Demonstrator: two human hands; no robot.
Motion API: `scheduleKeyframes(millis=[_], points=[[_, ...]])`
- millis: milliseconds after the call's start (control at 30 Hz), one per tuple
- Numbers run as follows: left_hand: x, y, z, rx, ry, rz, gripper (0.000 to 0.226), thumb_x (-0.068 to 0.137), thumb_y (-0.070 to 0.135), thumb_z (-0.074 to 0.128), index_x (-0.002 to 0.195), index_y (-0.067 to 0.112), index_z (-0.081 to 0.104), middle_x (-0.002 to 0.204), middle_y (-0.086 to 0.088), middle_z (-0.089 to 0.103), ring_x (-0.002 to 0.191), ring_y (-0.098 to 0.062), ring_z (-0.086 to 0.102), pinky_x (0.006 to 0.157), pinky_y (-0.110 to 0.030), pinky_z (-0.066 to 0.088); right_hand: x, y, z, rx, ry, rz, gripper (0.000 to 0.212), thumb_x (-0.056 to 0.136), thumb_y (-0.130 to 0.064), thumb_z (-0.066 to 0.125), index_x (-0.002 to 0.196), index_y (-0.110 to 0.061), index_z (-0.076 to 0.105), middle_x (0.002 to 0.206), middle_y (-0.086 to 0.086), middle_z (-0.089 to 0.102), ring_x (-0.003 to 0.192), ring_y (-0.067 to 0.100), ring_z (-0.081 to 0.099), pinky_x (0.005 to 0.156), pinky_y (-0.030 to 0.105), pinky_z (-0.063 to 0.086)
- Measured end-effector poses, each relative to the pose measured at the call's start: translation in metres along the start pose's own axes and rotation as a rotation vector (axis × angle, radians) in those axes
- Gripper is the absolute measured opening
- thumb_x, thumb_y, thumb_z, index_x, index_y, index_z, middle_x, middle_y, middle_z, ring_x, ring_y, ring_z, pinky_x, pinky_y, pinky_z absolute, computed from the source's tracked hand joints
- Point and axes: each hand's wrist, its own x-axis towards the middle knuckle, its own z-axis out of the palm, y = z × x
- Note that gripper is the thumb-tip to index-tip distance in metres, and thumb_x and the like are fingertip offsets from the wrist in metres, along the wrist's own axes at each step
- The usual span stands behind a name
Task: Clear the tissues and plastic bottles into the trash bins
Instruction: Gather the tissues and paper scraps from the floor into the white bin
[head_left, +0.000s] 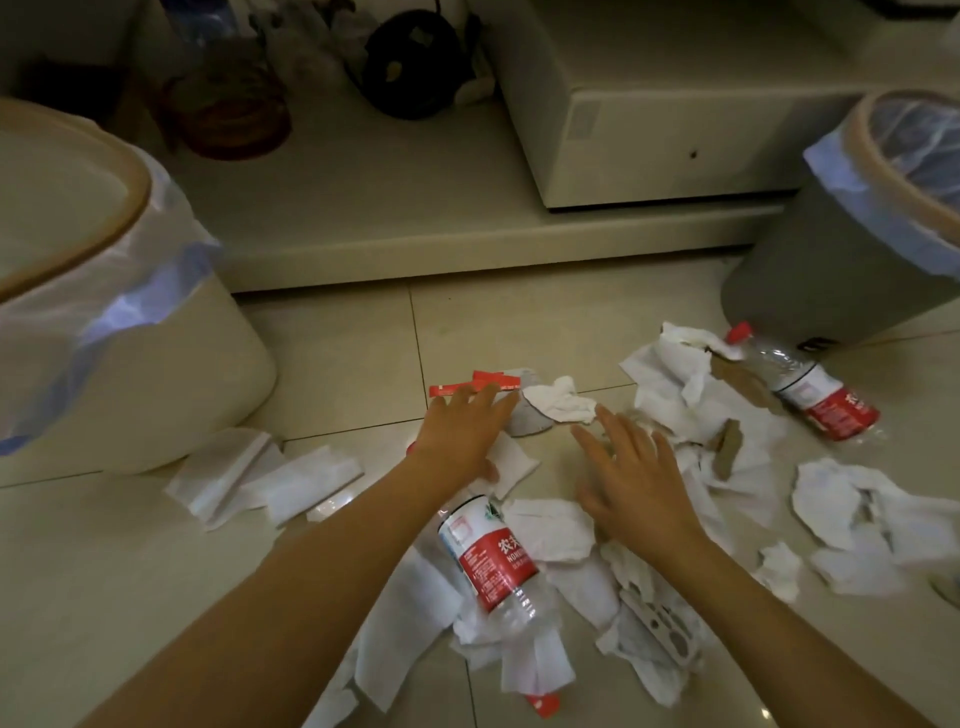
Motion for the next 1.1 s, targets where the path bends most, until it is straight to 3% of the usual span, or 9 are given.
scheduleKeyframes(millis=[200,333,400,500,667,833,1100], points=[[0.034,-0.003,0.011,0.067,-0.074,-0.003,0.128,0.057,0.047,0.086,0.15,0.028,0.0,0.158,-0.008,0.001,0.144,-0.035,0.006,0.107,-0.06,0.028,0.032,0.003,0.017,0.033,-0.069,-0.02,0.085,0.055,-0.038,0.083,0.131,-0.014,0.054,0.141,0.021,0.046,0.124,0.042,0.049,0.09,0.065,0.042],[0.054,-0.004,0.019,0.062,-0.124,-0.015,0.13,0.055,0.051,0.085,0.15,0.032,-0.002,0.158,-0.008,0.001,0.143,-0.035,0.01,0.107,-0.059,0.028,0.048,0.003,0.025,0.06,-0.121,-0.024,0.089,0.081,-0.056,0.058,0.151,-0.028,0.012,0.16,0.008,-0.003,0.146,0.03,0.005,0.112,0.06,0.014],[0.062,-0.004,0.019,0.039,-0.113,-0.009,0.122,0.057,0.052,0.084,0.149,0.034,0.007,0.153,-0.007,0.014,0.136,-0.034,0.023,0.104,-0.055,0.033,0.054,0.002,0.027,0.087,-0.13,-0.012,0.09,0.082,-0.062,0.05,0.151,-0.032,0.001,0.16,0.004,-0.012,0.146,0.027,-0.003,0.113,0.059,0.009],[0.067,-0.006,0.018,-0.007,-0.067,0.011,0.1,0.065,0.049,0.08,0.145,0.031,0.024,0.141,-0.005,0.03,0.122,-0.031,0.036,0.095,-0.045,0.041,0.058,0.003,0.031,0.147,-0.119,0.015,0.092,0.08,-0.066,0.05,0.151,-0.032,0.003,0.16,0.003,-0.01,0.146,0.028,0.001,0.113,0.06,0.01],[0.07,-0.004,0.016,0.09,-0.002,0.117,0.071,0.078,0.047,0.07,0.137,0.027,0.038,0.136,-0.006,0.038,0.111,-0.028,0.047,0.076,-0.035,0.043,0.058,0.007,0.036,0.148,-0.124,0.037,0.094,0.076,-0.069,0.05,0.15,-0.034,0.004,0.16,0.003,-0.008,0.145,0.028,0.006,0.112,0.059,0.016],[0.075,-0.008,0.015,0.024,-0.043,0.088,0.086,0.072,0.051,0.074,0.143,0.032,0.029,0.146,-0.005,0.028,0.125,-0.027,0.037,0.091,-0.039,0.042,0.056,0.008,0.034,0.147,-0.135,0.043,0.076,0.084,-0.063,0.047,0.148,-0.033,0.02,0.16,0.008,0.001,0.141,0.03,0.021,0.109,0.053,0.027],[0.063,-0.008,0.02,-0.145,0.033,0.048,0.112,0.062,0.053,0.081,0.148,0.027,0.014,0.149,-0.003,0.022,0.123,-0.025,0.042,0.092,-0.04,0.043,0.06,0.007,0.031,0.317,-0.046,0.125,0.052,0.089,-0.048,0.053,0.137,-0.029,0.046,0.156,0.01,0.023,0.128,0.032,0.042,0.097,0.047,0.042]])
